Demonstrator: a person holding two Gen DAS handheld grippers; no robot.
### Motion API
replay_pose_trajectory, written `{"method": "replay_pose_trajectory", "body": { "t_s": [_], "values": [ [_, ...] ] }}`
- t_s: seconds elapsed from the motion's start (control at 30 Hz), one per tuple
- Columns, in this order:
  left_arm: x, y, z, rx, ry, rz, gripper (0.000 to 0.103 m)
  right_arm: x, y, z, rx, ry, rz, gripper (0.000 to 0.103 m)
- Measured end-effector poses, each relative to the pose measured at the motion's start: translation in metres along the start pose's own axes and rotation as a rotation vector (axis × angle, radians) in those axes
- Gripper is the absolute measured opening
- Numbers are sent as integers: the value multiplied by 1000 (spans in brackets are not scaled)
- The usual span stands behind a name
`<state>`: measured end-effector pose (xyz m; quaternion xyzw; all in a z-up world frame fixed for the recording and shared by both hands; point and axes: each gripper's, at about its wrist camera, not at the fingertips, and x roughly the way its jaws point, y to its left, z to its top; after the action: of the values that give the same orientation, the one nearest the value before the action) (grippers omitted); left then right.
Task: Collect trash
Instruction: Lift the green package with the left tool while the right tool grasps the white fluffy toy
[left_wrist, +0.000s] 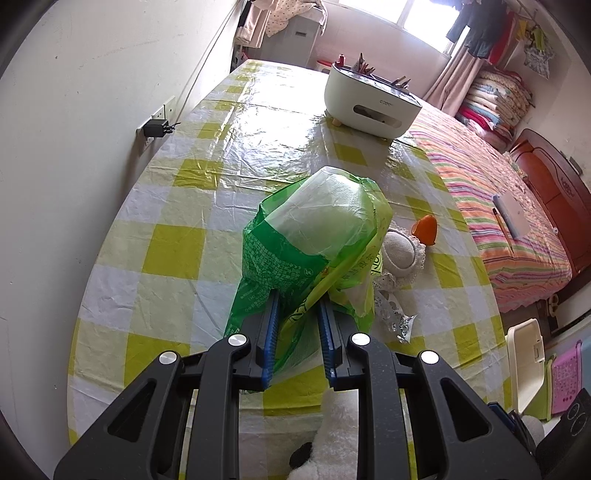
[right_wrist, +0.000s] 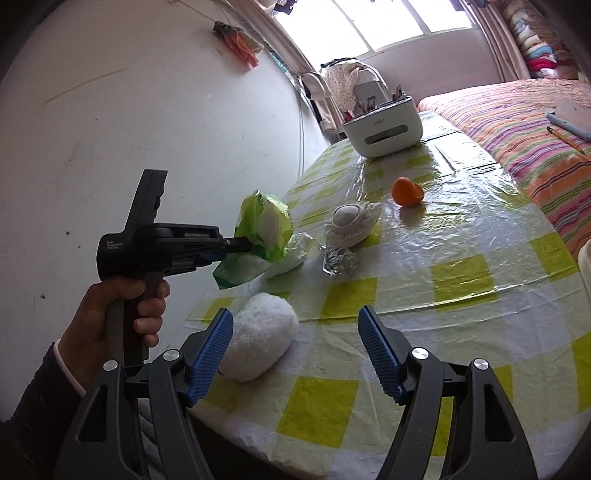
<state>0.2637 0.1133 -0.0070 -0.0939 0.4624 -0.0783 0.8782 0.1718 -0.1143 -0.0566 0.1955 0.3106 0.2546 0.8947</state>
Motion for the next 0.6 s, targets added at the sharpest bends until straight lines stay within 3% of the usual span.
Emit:
{"method": "replay_pose_trajectory", "body": {
  "t_s": [0.23,0.43,0.53,0.57,0.6],
  "values": [
    [-5,-6,0,5,-11,-20,20,46,27,-5,6,111,58,80],
    [-5,-9,-1,16,-10,-23,20,90,31,-14,44,248,8,80],
    [-4,-11,-2,22,-6,-24,20,100,38,-16,0,249,-13,81],
    [-4,-11,-3,23,-6,-25,20,102,41,-18,-19,251,-15,79],
    [-5,-11,-3,24,-7,-26,20,103,45,-20,-43,243,-23,65]
  ]
}}
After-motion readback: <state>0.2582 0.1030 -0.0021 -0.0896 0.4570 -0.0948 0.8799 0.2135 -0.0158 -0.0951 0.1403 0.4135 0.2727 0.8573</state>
